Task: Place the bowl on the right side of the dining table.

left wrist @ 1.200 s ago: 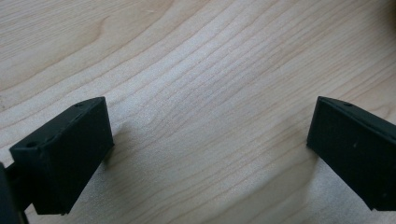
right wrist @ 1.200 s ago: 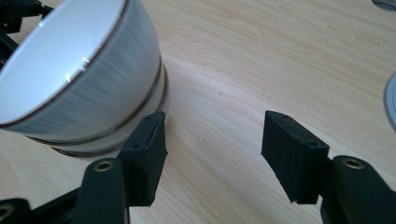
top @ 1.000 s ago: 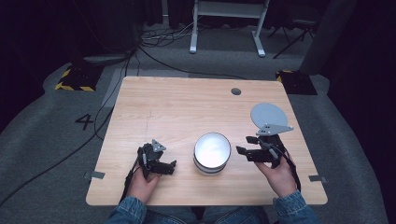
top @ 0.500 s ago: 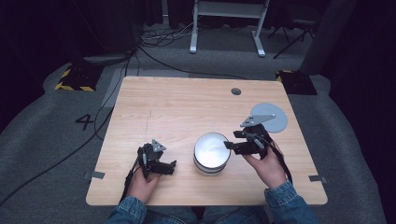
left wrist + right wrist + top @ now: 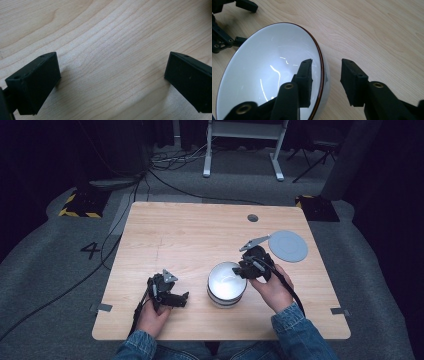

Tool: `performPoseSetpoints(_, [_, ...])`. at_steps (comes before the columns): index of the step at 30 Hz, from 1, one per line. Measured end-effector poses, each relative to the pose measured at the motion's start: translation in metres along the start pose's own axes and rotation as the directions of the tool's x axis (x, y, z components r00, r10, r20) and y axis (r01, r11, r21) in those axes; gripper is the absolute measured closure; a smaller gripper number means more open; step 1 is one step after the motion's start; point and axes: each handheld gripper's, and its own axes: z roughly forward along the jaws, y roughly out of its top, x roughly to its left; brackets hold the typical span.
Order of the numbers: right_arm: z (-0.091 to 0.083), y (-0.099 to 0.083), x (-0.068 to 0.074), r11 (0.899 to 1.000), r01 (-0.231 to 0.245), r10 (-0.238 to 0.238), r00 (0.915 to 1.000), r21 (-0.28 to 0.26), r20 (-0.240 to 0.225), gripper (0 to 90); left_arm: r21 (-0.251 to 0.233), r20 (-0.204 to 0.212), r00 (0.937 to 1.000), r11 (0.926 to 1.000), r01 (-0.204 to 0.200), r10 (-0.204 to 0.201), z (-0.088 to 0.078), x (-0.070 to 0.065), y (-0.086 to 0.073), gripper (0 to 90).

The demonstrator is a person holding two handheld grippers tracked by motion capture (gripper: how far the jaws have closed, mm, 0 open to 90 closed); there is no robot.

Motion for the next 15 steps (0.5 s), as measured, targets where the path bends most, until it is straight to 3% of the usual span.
performPoseSetpoints(3, [0.003, 0.002, 0.0, 1.0, 0.001, -0.001, 1.0, 0.016, 0.008, 67.7, 0.0, 0.0, 1.0, 1.0, 0.0, 0.0, 0.0, 0.0, 0.0, 0.2])
performPoseSetpoints(8, [0.01, 0.007, -0.001, 0.999, -0.011, 0.012, 0.9996, 0.046, -0.023, 79.9, 0.0, 0.0, 1.0, 1.0, 0.0, 0.0, 0.0, 0.0, 0.0, 0.2])
performPoseSetpoints(11, [0.011, 0.008, 0.0, 0.997, -0.011, 0.011, 0.9999, 0.073, 0.001, 81.3, 0.0, 0.0, 1.0, 1.0, 0.0, 0.0, 0.0, 0.0, 0.0, 0.2])
performPoseSetpoints(15, [0.011, 0.01, 0.0, 0.996, -0.019, 0.02, 0.9997, 0.088, -0.01, 82.1, 0.0, 0.0, 1.0, 1.0, 0.001, -0.001, 0.0, 0.0, 0.0, 0.2])
